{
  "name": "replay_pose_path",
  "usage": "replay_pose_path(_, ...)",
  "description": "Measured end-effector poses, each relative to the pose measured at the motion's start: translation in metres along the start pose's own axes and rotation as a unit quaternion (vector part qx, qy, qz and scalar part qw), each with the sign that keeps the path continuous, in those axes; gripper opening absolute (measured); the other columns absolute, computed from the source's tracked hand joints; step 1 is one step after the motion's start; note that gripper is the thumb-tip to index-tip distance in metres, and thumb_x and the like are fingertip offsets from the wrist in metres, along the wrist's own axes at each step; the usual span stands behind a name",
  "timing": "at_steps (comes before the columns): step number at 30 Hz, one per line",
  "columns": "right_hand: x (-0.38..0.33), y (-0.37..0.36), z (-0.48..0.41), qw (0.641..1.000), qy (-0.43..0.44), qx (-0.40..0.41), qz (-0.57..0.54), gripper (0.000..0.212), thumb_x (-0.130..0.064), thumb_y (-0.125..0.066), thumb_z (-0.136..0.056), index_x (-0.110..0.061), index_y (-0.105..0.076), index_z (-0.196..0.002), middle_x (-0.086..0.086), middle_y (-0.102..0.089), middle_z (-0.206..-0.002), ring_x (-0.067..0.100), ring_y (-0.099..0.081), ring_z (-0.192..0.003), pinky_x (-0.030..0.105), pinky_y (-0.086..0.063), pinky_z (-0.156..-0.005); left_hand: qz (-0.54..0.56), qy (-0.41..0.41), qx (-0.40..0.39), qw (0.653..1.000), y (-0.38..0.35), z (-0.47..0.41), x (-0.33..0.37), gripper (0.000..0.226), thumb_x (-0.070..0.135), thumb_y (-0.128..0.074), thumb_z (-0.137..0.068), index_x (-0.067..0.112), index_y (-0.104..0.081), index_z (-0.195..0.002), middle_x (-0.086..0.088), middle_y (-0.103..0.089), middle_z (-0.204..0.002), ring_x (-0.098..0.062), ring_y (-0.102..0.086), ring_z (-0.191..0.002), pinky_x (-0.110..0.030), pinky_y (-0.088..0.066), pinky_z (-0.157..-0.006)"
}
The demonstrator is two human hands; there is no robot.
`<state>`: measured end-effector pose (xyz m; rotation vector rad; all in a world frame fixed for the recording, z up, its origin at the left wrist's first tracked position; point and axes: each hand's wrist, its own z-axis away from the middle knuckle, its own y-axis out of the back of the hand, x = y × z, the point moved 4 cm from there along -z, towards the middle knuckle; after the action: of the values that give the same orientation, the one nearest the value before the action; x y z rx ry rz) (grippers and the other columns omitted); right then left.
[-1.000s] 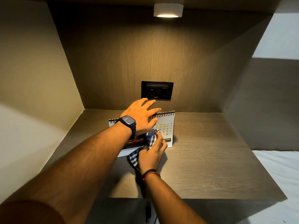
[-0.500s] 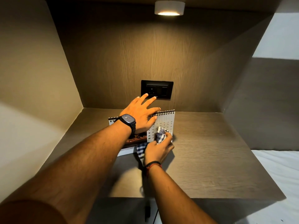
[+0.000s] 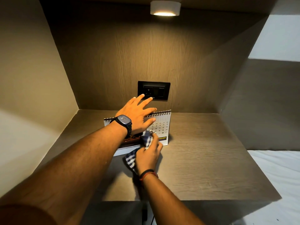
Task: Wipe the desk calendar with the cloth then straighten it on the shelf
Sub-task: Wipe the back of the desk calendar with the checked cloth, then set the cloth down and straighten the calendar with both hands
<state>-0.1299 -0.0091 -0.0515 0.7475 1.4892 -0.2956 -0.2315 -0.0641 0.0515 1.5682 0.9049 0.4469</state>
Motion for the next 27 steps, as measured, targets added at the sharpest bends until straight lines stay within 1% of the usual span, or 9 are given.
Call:
replay_pose_path(3, 0.005, 0.005, 0.001, 0.996, 0.044, -0.063, 0.055, 0.057, 0.001, -0.048, -0.079, -0.026, -0.044, -0.129, 0.006, -0.044, -0.130, 0.028, -0.052, -0.119, 0.026, -0.043, -0.095, -0.004, 0.002, 0.000, 1.000, 0.001, -0.001, 0.000, 0.070, 0.069, -0.007, -0.085, 0.037, -0.026, -0.143, -0.004, -0.012, -0.159, -0.030, -0.003, -0.144, -0.048, -0.007, -0.115)
replay_pose_path(5, 0.005, 0.018, -0.008, 0.992, 0.059, -0.078, 0.079, 0.054, -0.001, -0.048, -0.079, -0.028, -0.046, -0.126, 0.004, -0.044, -0.128, 0.026, -0.054, -0.115, 0.024, -0.044, -0.090, -0.009, 0.006, 0.004, 1.000, 0.003, 0.000, 0.001, 0.081, 0.077, 0.000, -0.078, 0.036, -0.024, -0.144, -0.004, -0.011, -0.159, -0.030, -0.005, -0.144, -0.049, -0.008, -0.115)
replay_pose_path(9, 0.006, 0.070, -0.045, 0.990, 0.066, -0.041, 0.116, 0.059, 0.000, -0.050, -0.080, -0.032, -0.046, -0.129, 0.003, -0.041, -0.122, 0.022, -0.057, -0.096, 0.025, -0.051, -0.077, -0.038, 0.028, 0.000, 0.999, 0.012, 0.001, -0.001, 0.099, 0.087, 0.004, -0.065, 0.034, -0.008, -0.148, -0.007, -0.005, -0.160, -0.032, -0.004, -0.144, -0.050, -0.006, -0.115)
replay_pose_path(12, 0.003, 0.124, -0.078, 0.977, 0.101, 0.010, 0.187, 0.058, 0.001, -0.050, -0.079, -0.031, -0.048, -0.127, 0.006, -0.043, -0.117, 0.022, -0.052, -0.087, 0.022, -0.045, -0.067, -0.035, 0.046, 0.055, 0.997, 0.031, -0.002, 0.008, 0.101, 0.089, -0.002, -0.066, 0.031, -0.003, -0.149, -0.010, -0.004, -0.159, -0.033, 0.000, -0.144, -0.050, -0.002, -0.116)
replay_pose_path(15, 0.006, 0.175, -0.103, 0.945, 0.108, 0.028, 0.308, 0.054, -0.002, -0.049, -0.077, -0.029, -0.049, -0.123, 0.014, -0.046, -0.113, 0.035, -0.055, -0.090, 0.032, -0.046, -0.069, 0.005, -0.012, 0.137, 0.990, 0.048, -0.006, 0.047, 0.092, 0.083, -0.020, -0.075, 0.027, -0.017, -0.148, -0.012, -0.015, -0.158, -0.034, -0.008, -0.144, -0.049, -0.005, -0.116)
replay_pose_path(17, 0.018, 0.203, -0.112, 0.922, 0.072, 0.000, 0.380, 0.050, -0.008, -0.054, -0.078, -0.029, -0.047, -0.123, 0.015, -0.045, -0.114, 0.040, -0.054, -0.095, 0.041, -0.051, -0.077, 0.031, -0.063, 0.151, 0.986, 0.044, -0.007, 0.087, 0.086, 0.077, -0.027, -0.078, 0.026, -0.023, -0.147, -0.012, -0.019, -0.157, -0.033, -0.011, -0.143, -0.047, -0.006, -0.116)
replay_pose_path(20, 0.039, 0.229, -0.116, 0.893, 0.025, -0.050, 0.446, 0.049, -0.018, -0.056, -0.081, -0.034, -0.043, -0.125, 0.015, -0.045, -0.119, 0.040, -0.052, -0.103, 0.045, -0.048, -0.087, 0.086, -0.093, 0.084, 0.988, 0.013, -0.003, 0.145, 0.080, 0.073, -0.027, -0.081, 0.028, -0.018, -0.147, -0.010, -0.017, -0.157, -0.030, -0.010, -0.144, -0.045, -0.003, -0.115)
replay_pose_path(24, 0.060, 0.232, -0.112, 0.862, 0.042, -0.073, 0.501, 0.045, -0.015, -0.047, -0.085, -0.037, -0.043, -0.124, 0.013, -0.046, -0.125, 0.036, -0.049, -0.108, 0.044, -0.046, -0.089, 0.136, -0.070, -0.033, 0.988, -0.041, 0.006, 0.194, 0.082, 0.073, -0.028, -0.080, 0.028, -0.012, -0.147, -0.008, -0.012, -0.159, -0.027, -0.009, -0.144, -0.044, -0.005, -0.115)
replay_pose_path(27, 0.070, 0.235, -0.113, 0.848, 0.055, -0.075, 0.522, 0.056, -0.013, -0.044, -0.086, -0.037, -0.034, -0.135, 0.013, -0.034, -0.146, 0.035, -0.035, -0.130, 0.049, -0.038, -0.103, 0.137, -0.039, -0.088, 0.986, -0.071, 0.009, 0.209, 0.089, 0.079, -0.028, -0.074, 0.029, -0.012, -0.147, -0.006, -0.010, -0.159, -0.027, -0.009, -0.143, -0.046, -0.006, -0.114)
